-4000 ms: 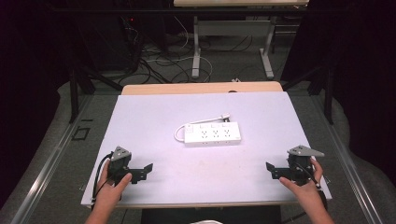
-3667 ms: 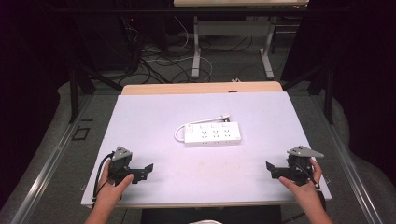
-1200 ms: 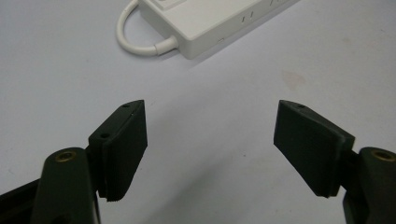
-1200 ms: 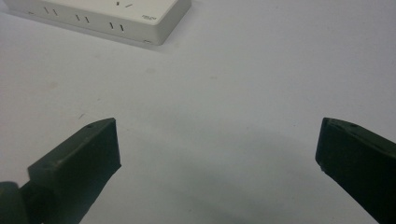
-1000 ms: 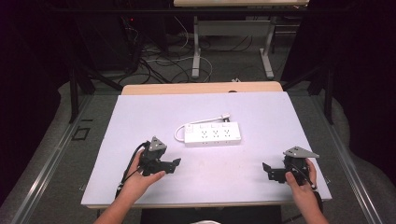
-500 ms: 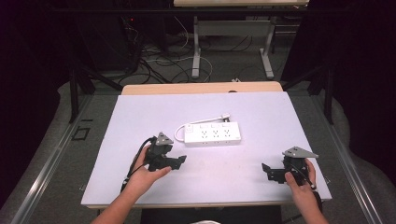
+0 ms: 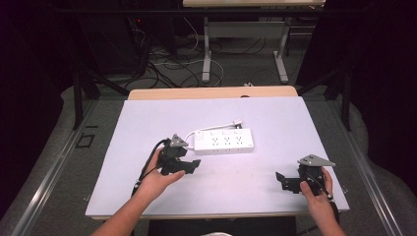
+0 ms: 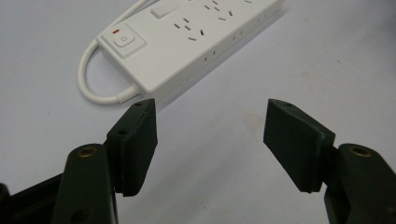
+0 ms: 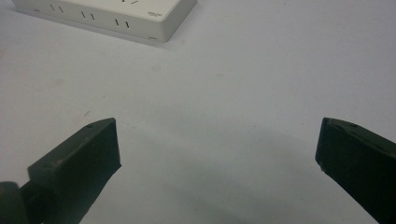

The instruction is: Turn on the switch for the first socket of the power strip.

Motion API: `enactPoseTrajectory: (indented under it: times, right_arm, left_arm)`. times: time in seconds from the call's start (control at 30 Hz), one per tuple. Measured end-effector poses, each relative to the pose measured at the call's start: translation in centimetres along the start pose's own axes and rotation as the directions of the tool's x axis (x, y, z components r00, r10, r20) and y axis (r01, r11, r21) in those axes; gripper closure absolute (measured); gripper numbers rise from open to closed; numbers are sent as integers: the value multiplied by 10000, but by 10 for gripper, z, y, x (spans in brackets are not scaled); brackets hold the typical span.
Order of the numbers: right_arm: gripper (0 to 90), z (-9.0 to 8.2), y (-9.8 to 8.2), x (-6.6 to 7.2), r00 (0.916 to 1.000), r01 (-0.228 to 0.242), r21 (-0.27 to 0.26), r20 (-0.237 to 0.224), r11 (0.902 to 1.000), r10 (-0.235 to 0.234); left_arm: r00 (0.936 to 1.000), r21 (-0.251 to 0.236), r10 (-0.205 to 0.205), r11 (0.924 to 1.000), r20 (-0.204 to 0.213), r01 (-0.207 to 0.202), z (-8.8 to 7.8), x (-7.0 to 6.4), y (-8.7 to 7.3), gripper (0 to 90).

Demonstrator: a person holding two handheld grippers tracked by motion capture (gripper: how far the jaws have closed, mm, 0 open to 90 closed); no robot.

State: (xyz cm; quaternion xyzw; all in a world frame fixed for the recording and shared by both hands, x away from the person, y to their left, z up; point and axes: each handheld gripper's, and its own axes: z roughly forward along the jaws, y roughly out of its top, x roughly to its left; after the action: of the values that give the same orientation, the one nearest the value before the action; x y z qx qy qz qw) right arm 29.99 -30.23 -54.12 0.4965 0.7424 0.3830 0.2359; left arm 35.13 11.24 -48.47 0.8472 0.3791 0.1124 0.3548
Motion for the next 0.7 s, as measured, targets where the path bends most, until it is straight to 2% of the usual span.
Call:
enactPoseTrajectory:
  times: [0.1, 0.37, 0.4, 0.5, 0.7]
  right_arm:
    - [0, 0, 0, 0, 10000, -19, 34, 10, 10000, 19]
    - [0, 1, 0, 0, 9999, -104, 24, 38, 9999, 104]
    - [0, 1, 0, 0, 9999, -115, 29, 52, 9999, 115]
    - [0, 1, -1, -1, 9999, -104, 33, 32, 9999, 104]
    - [0, 1, -1, -1, 9998, -177, 63, 39, 9998, 177]
  left_arm:
    - [9996, -26, -290, 9996, 54, 291, -1, -1, 5, 389]
    - [9997, 114, -57, 9999, 255, 54, -1, 0, 20, 433]
    - [9996, -17, -155, 9999, 220, 155, 1, -1, 21, 449]
    - [9999, 142, -72, 9999, 129, 70, 2, -1, 26, 469]
    - [9997, 83, -189, 9998, 152, 188, 5, 1, 38, 522]
